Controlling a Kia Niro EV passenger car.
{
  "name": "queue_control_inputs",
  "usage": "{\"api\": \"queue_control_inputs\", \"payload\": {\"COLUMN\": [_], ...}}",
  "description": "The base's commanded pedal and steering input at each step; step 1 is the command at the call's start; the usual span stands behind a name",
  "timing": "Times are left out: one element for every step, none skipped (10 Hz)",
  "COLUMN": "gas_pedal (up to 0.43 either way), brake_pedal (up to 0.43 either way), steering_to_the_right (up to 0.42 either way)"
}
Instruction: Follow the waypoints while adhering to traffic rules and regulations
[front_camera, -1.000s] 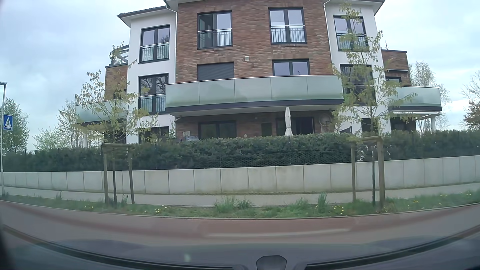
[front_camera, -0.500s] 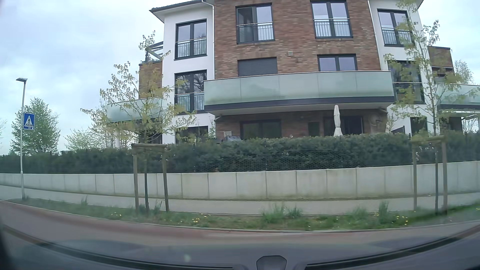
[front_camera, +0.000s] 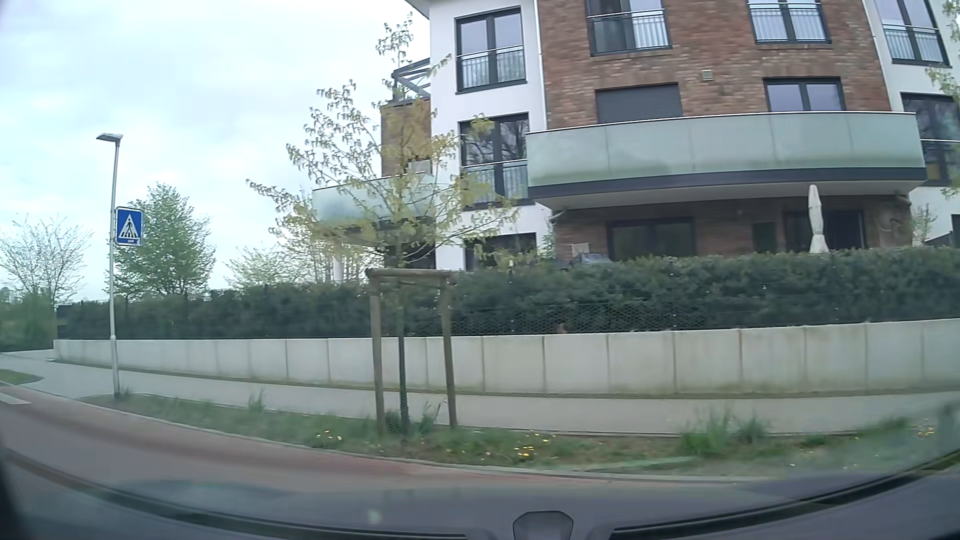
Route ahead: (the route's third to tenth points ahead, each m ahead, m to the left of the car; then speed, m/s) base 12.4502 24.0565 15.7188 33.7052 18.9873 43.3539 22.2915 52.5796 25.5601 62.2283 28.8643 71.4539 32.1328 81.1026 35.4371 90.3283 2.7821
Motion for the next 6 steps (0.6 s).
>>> {"api": "queue_control_inputs", "payload": {"gas_pedal": [0.169,0.138,0.130,0.110,0.098,0.098], "brake_pedal": [0.000,0.000,0.000,0.000,0.000,0.000], "steering_to_the_right": [-0.627,-0.627,-0.627,-0.626,-0.624,-0.622]}}
